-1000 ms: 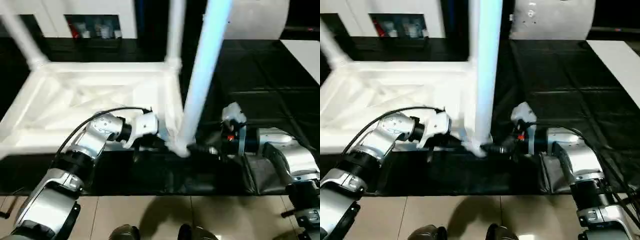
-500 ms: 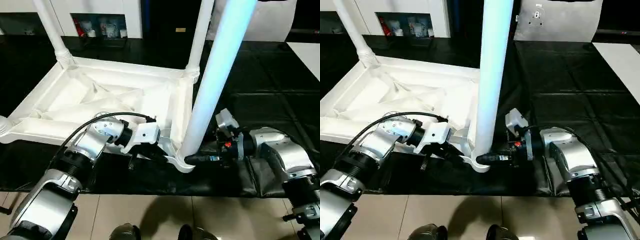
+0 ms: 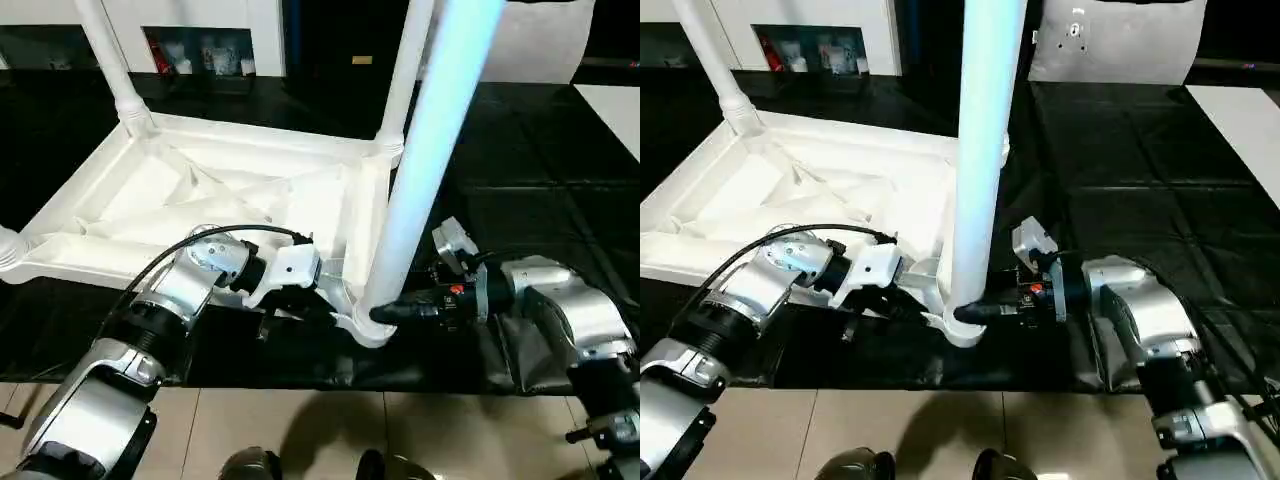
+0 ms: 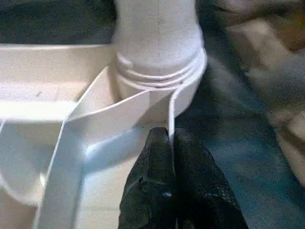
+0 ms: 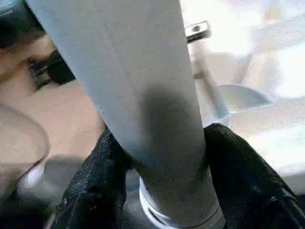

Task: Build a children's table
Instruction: Rotate leg to tighten

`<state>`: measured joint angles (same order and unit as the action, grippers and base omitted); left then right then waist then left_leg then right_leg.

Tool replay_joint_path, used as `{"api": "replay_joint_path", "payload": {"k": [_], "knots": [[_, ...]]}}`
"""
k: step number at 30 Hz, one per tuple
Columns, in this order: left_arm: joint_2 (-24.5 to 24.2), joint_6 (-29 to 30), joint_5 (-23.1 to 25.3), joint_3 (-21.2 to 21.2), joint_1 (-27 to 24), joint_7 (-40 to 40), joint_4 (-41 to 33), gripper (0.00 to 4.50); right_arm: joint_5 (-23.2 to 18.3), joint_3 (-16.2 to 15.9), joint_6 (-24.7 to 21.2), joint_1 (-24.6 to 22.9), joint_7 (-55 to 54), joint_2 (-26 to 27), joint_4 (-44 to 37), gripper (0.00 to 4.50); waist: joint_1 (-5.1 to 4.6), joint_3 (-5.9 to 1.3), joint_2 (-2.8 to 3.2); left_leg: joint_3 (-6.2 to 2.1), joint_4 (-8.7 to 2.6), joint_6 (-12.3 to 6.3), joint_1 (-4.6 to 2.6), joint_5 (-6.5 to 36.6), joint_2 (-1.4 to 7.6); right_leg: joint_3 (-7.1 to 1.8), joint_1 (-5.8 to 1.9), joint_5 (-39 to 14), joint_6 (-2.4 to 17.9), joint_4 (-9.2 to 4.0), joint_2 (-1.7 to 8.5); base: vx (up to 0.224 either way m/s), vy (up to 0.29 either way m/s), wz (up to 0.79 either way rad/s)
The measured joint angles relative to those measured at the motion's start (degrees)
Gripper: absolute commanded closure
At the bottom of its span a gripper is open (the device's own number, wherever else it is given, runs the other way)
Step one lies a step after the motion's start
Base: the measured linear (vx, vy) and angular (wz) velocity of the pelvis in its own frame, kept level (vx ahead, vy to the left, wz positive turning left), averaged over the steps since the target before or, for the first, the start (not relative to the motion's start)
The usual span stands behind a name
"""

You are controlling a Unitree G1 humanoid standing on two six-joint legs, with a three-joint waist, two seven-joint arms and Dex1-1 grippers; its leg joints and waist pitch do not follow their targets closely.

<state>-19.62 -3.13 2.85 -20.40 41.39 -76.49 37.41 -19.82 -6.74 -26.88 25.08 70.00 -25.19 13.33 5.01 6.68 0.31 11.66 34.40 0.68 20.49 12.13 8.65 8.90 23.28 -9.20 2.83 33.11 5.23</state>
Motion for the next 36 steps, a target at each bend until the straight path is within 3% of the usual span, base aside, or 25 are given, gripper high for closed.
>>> {"api": "replay_joint_path", "payload": {"k": [2, 3, 6, 11, 14, 16, 25, 28, 36], "knots": [[1.1, 4.1, 1.4, 1.0, 1.6, 5.1, 1.3, 4.5, 1.3, 2.6, -0.3, 0.0, -8.7, 4.0, 0.1, 2.37, -0.83, 0.03, -0.04, 0.0, 0.03, 0.35, -0.05, 0.0, -0.01, -0.03, 0.0, 0.1, 0.0, -0.02, 0.0, 0.0, 0.0, 0.0], [2.2, 6.1, 1.9, 1.5, 2.4, 7.9, 2.1, 4.5, 2.2, 3.8, -0.5, 0.4, -13.3, 5.7, 0.2, 2.39, -1.71, 0.04, -0.05, 0.0, 0.03, 0.47, -0.06, 0.1, -0.02, -0.03, -0.02, 0.1, 0.0, -0.08, -0.01, 0.0, 0.0, 0.0], [4.8, 9.5, 2.0, 2.1, 3.3, 13.2, 2.8, 4.5, 3.4, 5.3, -0.8, 1.5, -20.0, 7.4, 0.8, 2.42, -3.22, 0.06, -0.15, 0.0, 0.04, 0.45, -0.02, 0.1, -0.02, -0.03, -0.03, 0.1, 0.0, -0.15, -0.01, 0.0, 0.0, 0.0], [10.0, 15.7, 2.6, 4.8, 6.4, 25.5, 6.5, 4.5, 7.7, 8.7, -2.0, 4.6, -38.2, 15.7, 1.8, 2.46, -3.56, 0.02, -0.21, -0.02, -0.18, 0.18, 0.03, -0.1, 0.02, -0.02, 0.14, 0.1, 0.0, -0.07, -0.1, 0.0, 0.0, 0.0], [12.6, 17.2, 3.8, 5.6, 6.9, 31.1, 6.9, 4.5, 11.1, 8.8, -0.5, 5.5, -46.0, 18.7, 2.4, 2.46, -3.52, 0.02, -0.21, -0.02, -0.21, 0.14, 0.09, -0.1, 0.02, -0.02, 0.15, 0.1, 0.0, -0.12, -0.1, 0.0, 0.0, 0.0], [13.4, 17.4, 4.3, 5.6, 7.0, 32.6, 6.9, 4.5, 12.1, 8.7, 1.0, 5.5, -48.0, 19.4, 2.8, 1.94, -3.42, 0.02, -0.21, -0.01, -0.2, 0.07, 0.12, 0.0, 0.0, -0.03, 0.15, 0.1, 0.1, -0.13, -0.08, 0.0, 0.0, 0.0], [11.3, 14.2, 4.6, 4.6, 6.1, 30.3, 5.9, 4.5, 10.6, 8.7, 4.5, 4.0, -45.5, 19.8, 3.0, 1.08, -3.58, 0.03, -0.23, -0.01, -0.21, 0.05, 0.29, 0.0, 0.01, -0.03, 0.33, 0.2, 0.2, -0.12, -0.09, 0.0, 0.0, 0.0], [9.0, 12.5, 4.3, 4.2, 5.4, 26.6, 4.7, 4.5, 8.5, 8.4, 4.7, 3.3, -38.7, 16.7, 2.9, 0.85, -3.48, 0.03, -0.23, -0.01, -0.2, 0.03, 0.63, 0.0, 0.01, -0.04, 0.71, 0.2, 0.3, -0.05, -0.09, 0.0, 0.0, 0.0], [3.5, 5.1, 2.7, 3.1, 3.5, 16.2, 4.3, 4.5, 6.9, 4.6, 5.1, 2.7, -22.0, 6.2, 2.9, 0.03, -2.91, 0.07, -0.3, -0.01, -0.07, 0.01, 0.66, 0.0, 0.02, -0.02, 0.67, 0.2, 0.3, -0.03, -0.07, 0.0, 0.0, 0.0]]}}
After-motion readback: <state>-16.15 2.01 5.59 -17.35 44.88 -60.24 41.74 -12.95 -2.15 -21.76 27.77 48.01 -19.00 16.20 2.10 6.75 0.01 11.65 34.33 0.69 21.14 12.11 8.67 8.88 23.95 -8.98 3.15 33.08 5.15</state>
